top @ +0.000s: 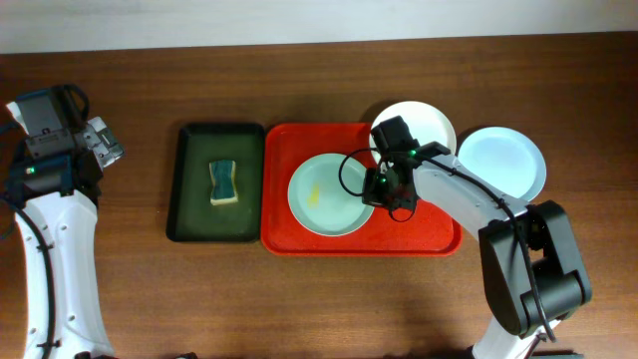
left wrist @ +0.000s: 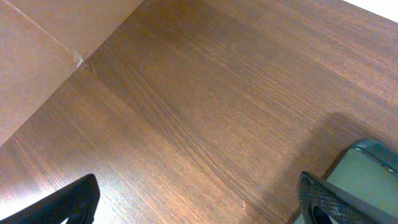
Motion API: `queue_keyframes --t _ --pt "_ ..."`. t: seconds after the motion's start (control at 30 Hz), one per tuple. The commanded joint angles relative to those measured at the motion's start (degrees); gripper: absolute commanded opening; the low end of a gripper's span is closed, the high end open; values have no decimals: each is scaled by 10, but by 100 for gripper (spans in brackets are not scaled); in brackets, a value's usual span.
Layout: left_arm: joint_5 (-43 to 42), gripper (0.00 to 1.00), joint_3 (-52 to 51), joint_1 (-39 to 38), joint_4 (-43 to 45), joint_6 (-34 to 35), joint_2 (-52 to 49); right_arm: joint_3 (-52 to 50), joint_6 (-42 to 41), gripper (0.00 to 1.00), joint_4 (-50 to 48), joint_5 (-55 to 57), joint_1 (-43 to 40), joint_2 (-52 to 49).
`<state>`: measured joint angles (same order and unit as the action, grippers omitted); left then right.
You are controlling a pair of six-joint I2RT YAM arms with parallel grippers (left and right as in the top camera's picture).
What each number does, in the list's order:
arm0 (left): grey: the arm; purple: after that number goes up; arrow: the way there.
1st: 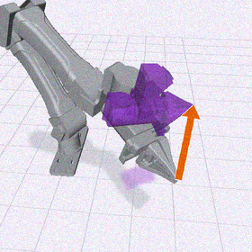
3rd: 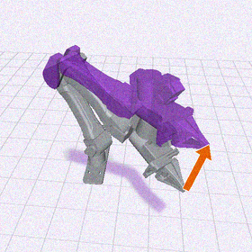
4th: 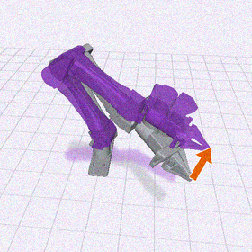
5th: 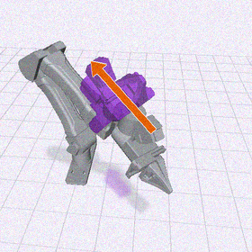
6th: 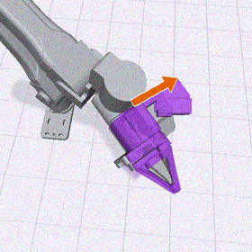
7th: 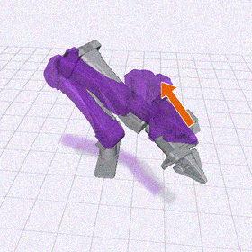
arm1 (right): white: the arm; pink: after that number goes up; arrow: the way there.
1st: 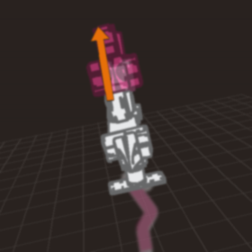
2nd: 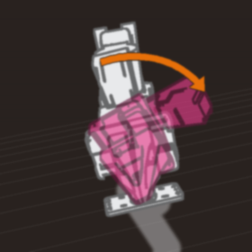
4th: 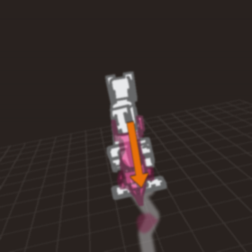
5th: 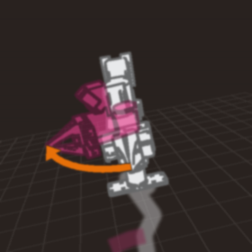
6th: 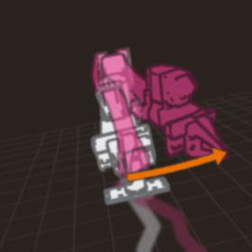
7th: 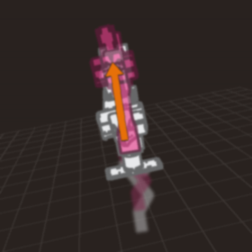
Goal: Clean dirty plates on tray and stack at the side
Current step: 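Move the left gripper down onto the sponge and grasp it, then lift the sponge with the left gripper and carry it onto the plate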
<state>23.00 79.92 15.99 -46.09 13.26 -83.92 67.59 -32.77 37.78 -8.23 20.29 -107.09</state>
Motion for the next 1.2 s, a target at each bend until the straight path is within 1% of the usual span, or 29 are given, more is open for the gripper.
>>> queue_keyframes --t 0.0,0.03,0.07,0.1,0.2,0.27,0.3,0.33,0.37,0.43,0.47,0.5,0.53,0.57,0.6,0.63,0.67,0.73,0.8,0.83,0.9,0.97,1.03,1.07,1.1,1.17 --pt "8 99 2 3 0 -1 -1 1 0 4 1 -3 2 -1" --pt "8 99 2 3 0 -1 -1 1 0 10 1 -1 2 -1" --pt "8 99 2 3 0 -1 -1 1 0 11 1 6 2 -1" --pt "8 99 2 3 0 -1 -1 1 0 6 0 14 2 -1" --pt "7 99 2 3 5 -1 -1 1 0 4 -2 14 2 -1" --pt "2 99 2 3 40 0 -1 0 0 5 -3 14 3 -1" --pt "-23 100 2 3 45 0 -1 0 0 5 -3 14 3 -1" --pt "-68 99 2 3 40 18 -1 0 0 4 -3 14 3 -1" --pt "-142 99 2 3 -5 56 -1 0 0 5 -3 14 3 -1" --pt "-250 99 -5 3 -36 65 -9 0 0 12 -3 14 3 -1" --pt "-290 99 -8 3 -40 65 -15 0 0 11 -3 14 3 -1" --pt "-313 90 -11 2 -49 64 -20 -1 0 4 -3 14 3 -1" --pt "-318 56 -19 -6 -59 53 -33 -1 0 4 -3 14 3 -1" --pt "-318 41 -30 -25 -56 5 -50 -1 0 4 -3 14 3 -1" --pt "-318 38 -38 -38 -53 -15 -63 -1 0 4 -3 14 3 -1" --pt "-318 40 -43 -61 -52 -46 -93 -1 0 4 -3 14 3 -1" --pt "-318 45 -44 -74 -51 -67 -118 -1 0 4 -3 14 3 -1" --pt "-318 46 -44 -99 -41 -97 -163 -1 0 4 -3 14 3 -1" --pt "-318 44 -43 -137 -23 -130 -214 -1 0 4 -3 14 3 -1" --pt "-313 47 -43 -155 -8 -144 -236 -1 0 4 -3 14 3 -1" --pt "-281 47 -43 -176 13 -144 -260 -1 0 4 -3 14 3 -1" --pt "-252 43 -43 -193 34 -144 -268 -1 0 4 -3 14 3 -1" --pt "-246 39 -43 -203 57 -144 -268 -1 0 4 -3 14 3 -1" --pt "-231 34 -43 -203 60 -144 -270 -1 0 4 -3 14 3 -1" --pt "-219 33 -43 -203 62 -143 -270 -1 0 4 -3 14 3 -1" --pt "-210 33 -44 -203 66 -142 -279 -1 0 4 -2 14 3 -1"
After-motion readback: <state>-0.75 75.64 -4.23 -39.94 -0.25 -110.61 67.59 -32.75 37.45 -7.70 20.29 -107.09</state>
